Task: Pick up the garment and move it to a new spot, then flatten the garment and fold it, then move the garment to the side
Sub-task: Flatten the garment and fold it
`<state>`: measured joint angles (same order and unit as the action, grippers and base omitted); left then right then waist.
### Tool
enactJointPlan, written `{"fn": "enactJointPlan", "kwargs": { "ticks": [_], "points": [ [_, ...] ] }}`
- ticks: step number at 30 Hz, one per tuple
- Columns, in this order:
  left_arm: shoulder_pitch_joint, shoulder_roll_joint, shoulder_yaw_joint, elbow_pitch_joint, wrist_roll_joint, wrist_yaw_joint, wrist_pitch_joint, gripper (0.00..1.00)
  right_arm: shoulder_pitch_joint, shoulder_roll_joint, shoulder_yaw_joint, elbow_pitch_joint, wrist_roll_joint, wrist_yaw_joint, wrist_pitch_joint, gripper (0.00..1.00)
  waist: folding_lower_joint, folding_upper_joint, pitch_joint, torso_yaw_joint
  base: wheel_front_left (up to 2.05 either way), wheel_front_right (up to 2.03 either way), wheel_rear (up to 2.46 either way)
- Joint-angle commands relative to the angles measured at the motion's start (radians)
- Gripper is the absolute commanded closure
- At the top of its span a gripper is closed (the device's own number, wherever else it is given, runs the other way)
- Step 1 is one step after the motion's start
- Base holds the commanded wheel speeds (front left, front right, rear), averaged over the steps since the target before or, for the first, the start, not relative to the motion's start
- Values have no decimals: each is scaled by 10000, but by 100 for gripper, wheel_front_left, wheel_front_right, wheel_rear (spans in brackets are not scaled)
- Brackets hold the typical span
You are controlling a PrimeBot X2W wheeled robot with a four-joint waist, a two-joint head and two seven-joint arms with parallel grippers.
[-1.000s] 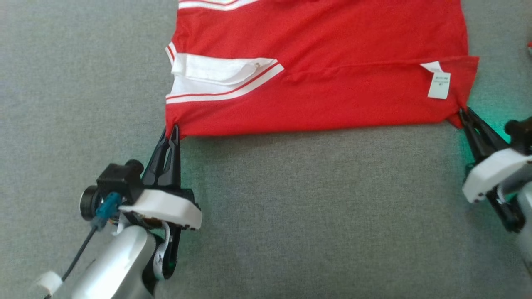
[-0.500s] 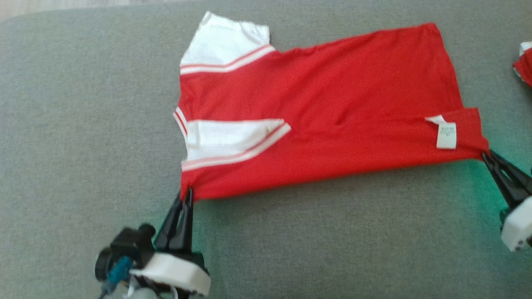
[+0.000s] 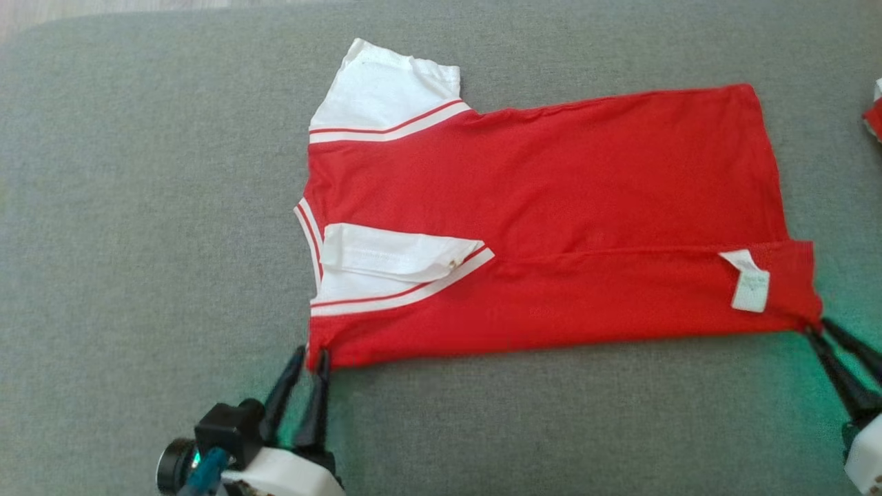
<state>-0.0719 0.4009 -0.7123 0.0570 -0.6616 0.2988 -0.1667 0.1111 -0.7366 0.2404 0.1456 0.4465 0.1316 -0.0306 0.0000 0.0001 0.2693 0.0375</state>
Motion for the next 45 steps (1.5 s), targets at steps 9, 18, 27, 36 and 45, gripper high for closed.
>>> {"fn": "enactJointPlan", "kwargs": {
  "ticks": [9,18,27,36,45],
  "points": [
    [-193,407,390,-182,-302,391,934,0,51,25,-1015,-1251,-777,-9,-237,0,0,-1,113,-333,0,0,0],
    [-3291,2087,1133,-2192,502,306,2862,0,-1036,456,-963,-1458,-1654,-9,-775,0,0,-1,777,-658,0,0,0],
    [-8566,1969,970,-102,-566,-2214,6561,0,-2771,409,215,-1288,-1720,-9,-949,0,0,-1,2217,-1372,0,0,0],
    [-10986,1688,690,2938,-924,-3196,8447,0,-3831,473,959,-427,-1551,-9,-1408,0,0,-1,3056,-2164,0,0,0],
    [-11493,1904,519,4636,-771,-3415,8802,21,-4245,718,1393,456,-1467,-9,-1892,0,0,-1,3297,-2605,0,0,0]
  ]
}}
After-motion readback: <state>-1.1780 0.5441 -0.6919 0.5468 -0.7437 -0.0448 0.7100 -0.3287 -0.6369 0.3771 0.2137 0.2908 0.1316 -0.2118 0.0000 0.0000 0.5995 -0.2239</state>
